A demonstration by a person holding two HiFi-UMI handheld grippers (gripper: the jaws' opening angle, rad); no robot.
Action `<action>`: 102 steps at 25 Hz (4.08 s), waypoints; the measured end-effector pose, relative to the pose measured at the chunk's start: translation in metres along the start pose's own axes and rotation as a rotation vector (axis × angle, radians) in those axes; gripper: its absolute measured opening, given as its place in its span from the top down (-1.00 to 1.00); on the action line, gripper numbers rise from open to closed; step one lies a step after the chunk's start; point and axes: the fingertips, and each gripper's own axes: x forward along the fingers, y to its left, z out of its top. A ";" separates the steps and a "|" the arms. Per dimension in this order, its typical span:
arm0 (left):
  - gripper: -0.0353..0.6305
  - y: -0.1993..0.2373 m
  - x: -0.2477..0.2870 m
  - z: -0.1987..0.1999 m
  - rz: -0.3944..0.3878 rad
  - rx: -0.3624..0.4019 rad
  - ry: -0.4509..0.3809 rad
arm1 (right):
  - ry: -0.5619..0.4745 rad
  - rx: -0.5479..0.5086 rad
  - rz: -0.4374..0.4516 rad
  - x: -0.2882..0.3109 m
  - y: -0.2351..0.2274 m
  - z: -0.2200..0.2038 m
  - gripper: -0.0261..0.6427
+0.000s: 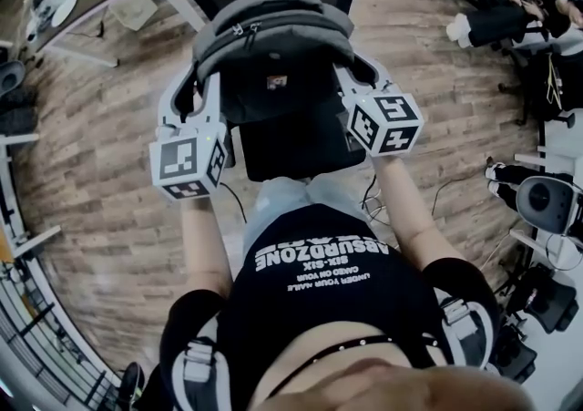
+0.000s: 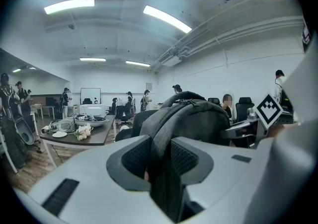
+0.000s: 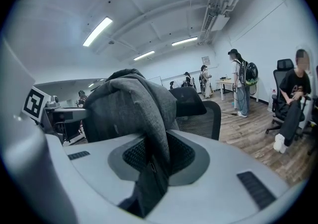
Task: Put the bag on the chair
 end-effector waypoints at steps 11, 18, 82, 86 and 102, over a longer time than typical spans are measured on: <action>0.57 0.024 0.035 -0.006 0.022 -0.022 0.008 | 0.022 0.012 -0.006 0.040 -0.009 0.003 0.67; 0.57 0.035 0.050 -0.025 0.022 -0.036 0.044 | 0.053 0.017 0.006 0.060 -0.012 -0.013 0.67; 0.57 0.052 0.104 -0.234 0.078 0.011 0.495 | 0.441 -0.070 0.029 0.160 -0.048 -0.196 0.65; 0.57 0.049 0.112 -0.241 0.049 0.009 0.481 | 0.451 -0.102 -0.001 0.164 -0.055 -0.208 0.65; 0.57 0.046 0.159 -0.251 0.017 -0.040 0.466 | 0.430 -0.093 -0.052 0.181 -0.089 -0.224 0.62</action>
